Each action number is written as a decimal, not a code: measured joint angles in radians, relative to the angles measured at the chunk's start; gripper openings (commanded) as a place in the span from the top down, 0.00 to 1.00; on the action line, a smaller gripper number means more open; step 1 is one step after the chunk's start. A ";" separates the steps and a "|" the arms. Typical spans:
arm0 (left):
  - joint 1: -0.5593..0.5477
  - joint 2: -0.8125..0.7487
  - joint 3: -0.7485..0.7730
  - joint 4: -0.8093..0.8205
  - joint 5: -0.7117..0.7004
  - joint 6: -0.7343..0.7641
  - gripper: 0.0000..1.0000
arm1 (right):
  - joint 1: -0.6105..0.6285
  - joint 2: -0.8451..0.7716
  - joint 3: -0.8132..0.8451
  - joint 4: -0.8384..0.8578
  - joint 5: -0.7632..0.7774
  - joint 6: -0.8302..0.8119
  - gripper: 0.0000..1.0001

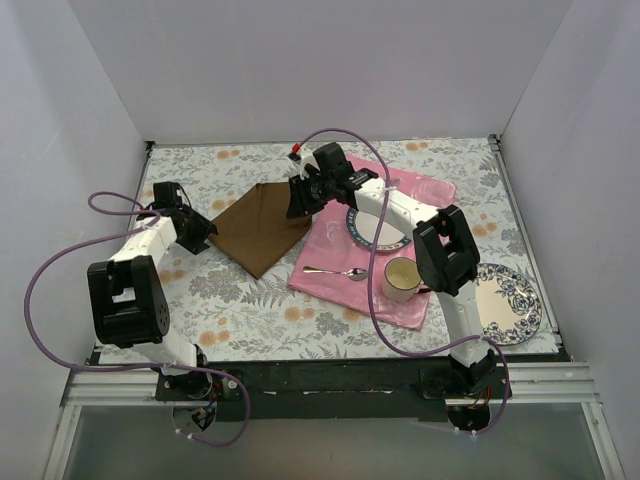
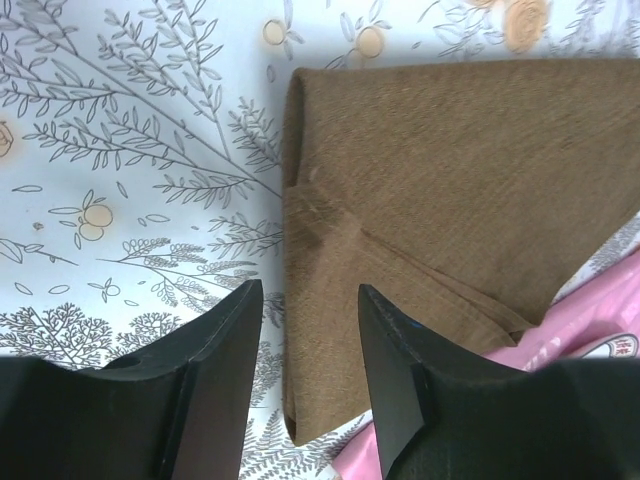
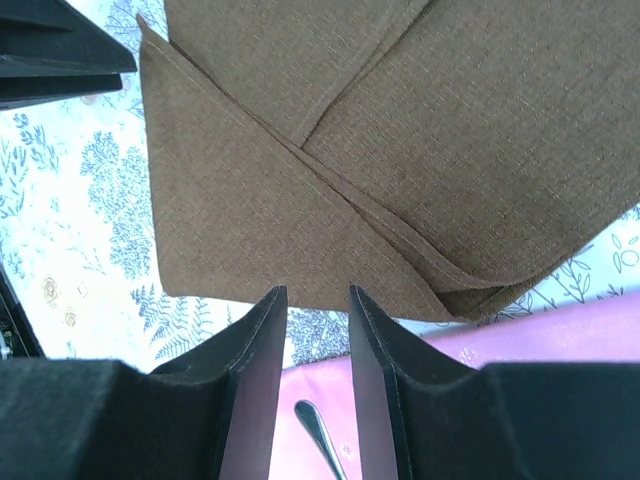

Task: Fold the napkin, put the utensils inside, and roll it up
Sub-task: Roll the napkin with the utensil

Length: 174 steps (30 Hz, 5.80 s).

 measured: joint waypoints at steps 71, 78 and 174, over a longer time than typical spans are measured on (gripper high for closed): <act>0.037 -0.129 0.343 -0.355 -0.365 -0.147 0.02 | 0.521 0.238 0.293 -0.002 0.654 -0.431 0.32; 0.070 -0.211 0.300 -0.393 -0.364 -0.180 0.02 | 0.521 0.279 0.314 -0.003 0.693 -0.429 0.31; 0.146 0.109 -0.295 0.525 0.455 -0.175 0.53 | 0.343 0.324 0.256 0.103 0.280 -0.035 0.99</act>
